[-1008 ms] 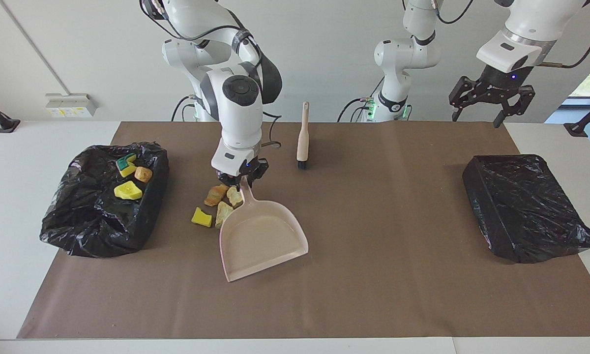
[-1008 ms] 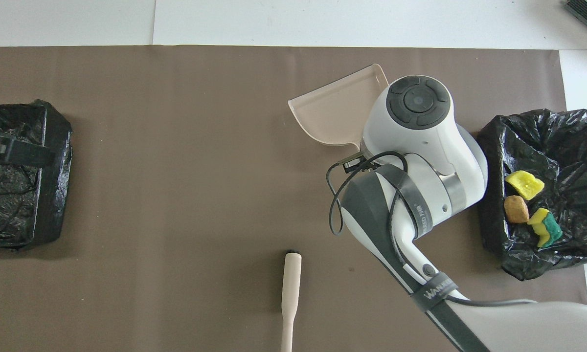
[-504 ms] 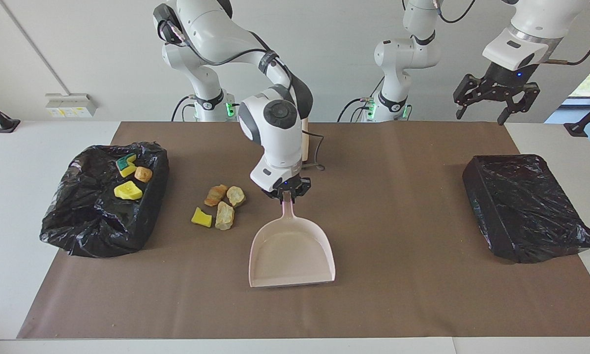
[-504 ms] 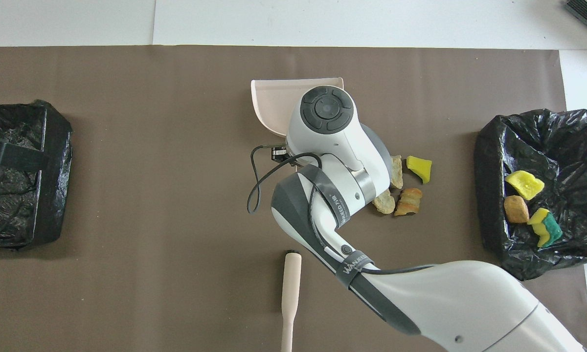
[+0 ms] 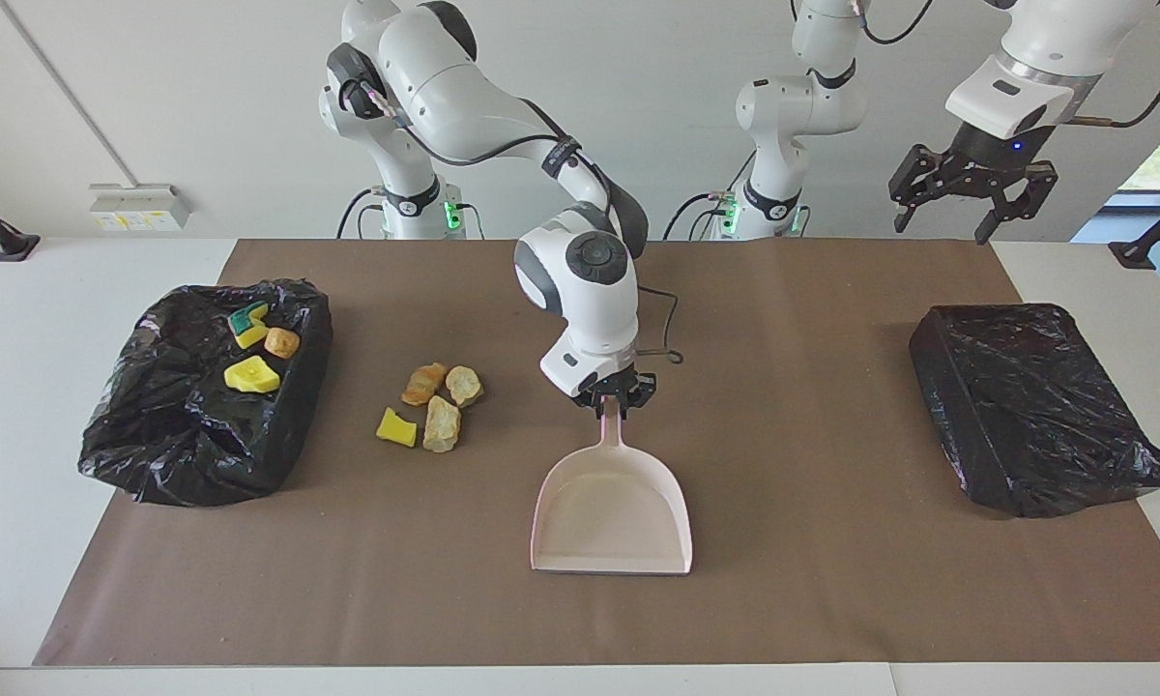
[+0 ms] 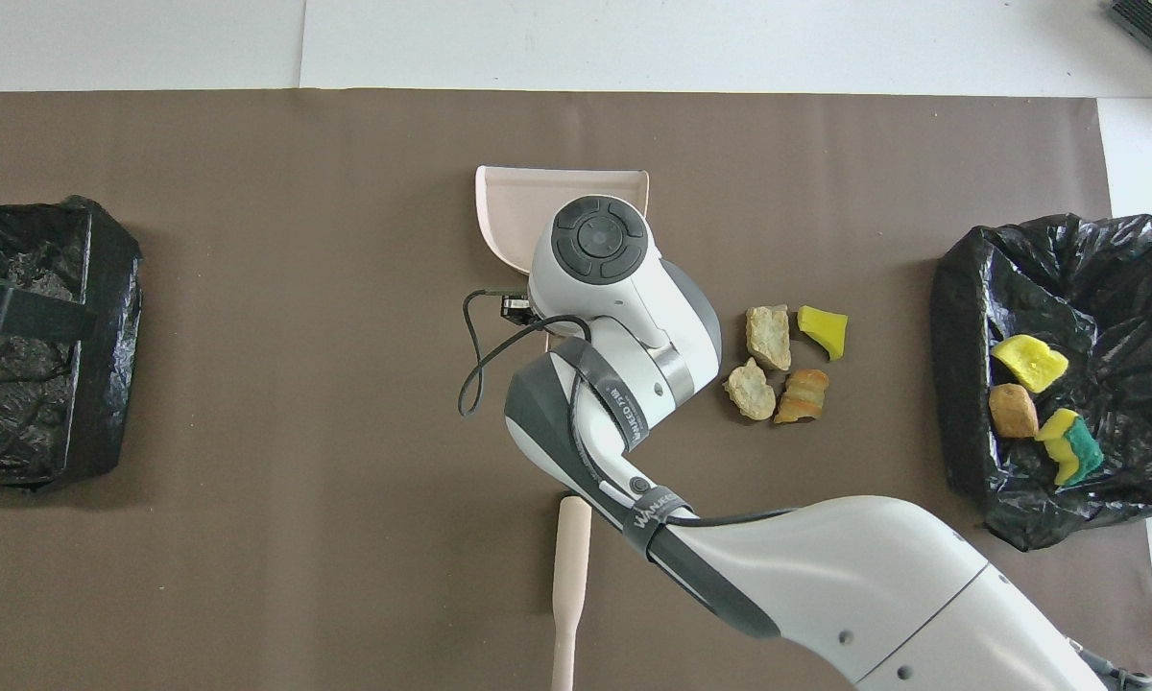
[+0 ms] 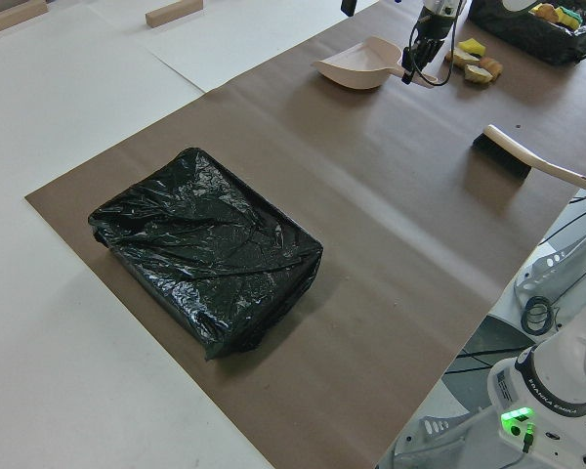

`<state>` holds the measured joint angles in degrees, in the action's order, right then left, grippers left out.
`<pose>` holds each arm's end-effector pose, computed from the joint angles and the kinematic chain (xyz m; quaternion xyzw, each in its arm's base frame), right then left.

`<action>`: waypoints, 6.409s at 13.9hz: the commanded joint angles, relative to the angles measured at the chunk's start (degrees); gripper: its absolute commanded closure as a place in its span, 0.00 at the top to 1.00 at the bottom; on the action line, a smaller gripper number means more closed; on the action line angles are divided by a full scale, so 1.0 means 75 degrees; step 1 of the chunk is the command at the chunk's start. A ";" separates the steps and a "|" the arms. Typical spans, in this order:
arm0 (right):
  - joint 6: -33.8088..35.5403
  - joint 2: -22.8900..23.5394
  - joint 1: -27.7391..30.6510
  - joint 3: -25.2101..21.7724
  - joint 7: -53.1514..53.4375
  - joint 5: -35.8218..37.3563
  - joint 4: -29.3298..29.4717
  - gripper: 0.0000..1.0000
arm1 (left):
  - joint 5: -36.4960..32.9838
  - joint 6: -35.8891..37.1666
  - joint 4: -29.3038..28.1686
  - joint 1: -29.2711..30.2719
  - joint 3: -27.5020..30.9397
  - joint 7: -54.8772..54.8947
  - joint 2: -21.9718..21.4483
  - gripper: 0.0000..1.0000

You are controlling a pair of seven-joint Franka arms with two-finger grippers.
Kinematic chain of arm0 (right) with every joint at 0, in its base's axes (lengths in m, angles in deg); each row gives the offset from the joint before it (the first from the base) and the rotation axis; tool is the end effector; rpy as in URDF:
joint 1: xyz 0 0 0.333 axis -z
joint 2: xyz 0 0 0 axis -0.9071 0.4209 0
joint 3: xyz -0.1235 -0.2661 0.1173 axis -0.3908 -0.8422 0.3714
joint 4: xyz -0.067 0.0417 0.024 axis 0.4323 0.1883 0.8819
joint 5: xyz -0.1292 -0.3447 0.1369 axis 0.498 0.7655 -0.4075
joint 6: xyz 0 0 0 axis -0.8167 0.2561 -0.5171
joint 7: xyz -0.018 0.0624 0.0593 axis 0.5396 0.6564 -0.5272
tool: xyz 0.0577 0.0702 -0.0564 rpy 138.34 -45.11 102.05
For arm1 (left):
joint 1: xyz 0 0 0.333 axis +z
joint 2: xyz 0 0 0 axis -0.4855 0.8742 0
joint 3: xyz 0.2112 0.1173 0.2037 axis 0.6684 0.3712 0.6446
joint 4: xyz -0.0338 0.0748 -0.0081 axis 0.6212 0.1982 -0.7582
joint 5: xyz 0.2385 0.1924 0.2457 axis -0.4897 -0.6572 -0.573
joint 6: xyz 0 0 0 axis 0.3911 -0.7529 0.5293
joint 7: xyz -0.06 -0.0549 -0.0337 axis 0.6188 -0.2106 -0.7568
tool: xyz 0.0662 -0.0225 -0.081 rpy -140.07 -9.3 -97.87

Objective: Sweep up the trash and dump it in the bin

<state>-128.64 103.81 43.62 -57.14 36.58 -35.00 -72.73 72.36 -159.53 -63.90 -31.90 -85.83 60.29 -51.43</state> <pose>0.6092 0.3931 0.3546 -0.9980 0.0424 -0.0085 0.0457 0.5333 -0.0576 0.6827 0.9898 -0.1403 0.0258 0.0007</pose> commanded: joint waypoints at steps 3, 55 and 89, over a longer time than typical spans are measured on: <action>0.1258 -0.1731 0.0006 0.0123 -0.0204 -0.0632 -0.1078 1.00 | 0.0080 0.0077 -0.0236 0.0030 -0.0054 -0.0016 -0.0225 1.00; 0.1927 -0.7021 0.0623 0.0018 -0.2018 -0.2020 -0.7715 0.00 | -0.1256 -0.4447 -0.1158 -0.3826 -0.0042 -0.3011 0.3072 0.03; 0.4059 -0.4171 0.3261 0.0041 -0.3355 -0.0404 -0.4056 0.00 | -0.1104 -0.5501 -0.4032 -0.3509 -0.0101 0.4285 0.1556 0.00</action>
<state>-101.34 75.48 64.17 -57.32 12.03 -41.51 -101.96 64.13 -199.28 -91.57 -57.58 -87.27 91.56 -37.75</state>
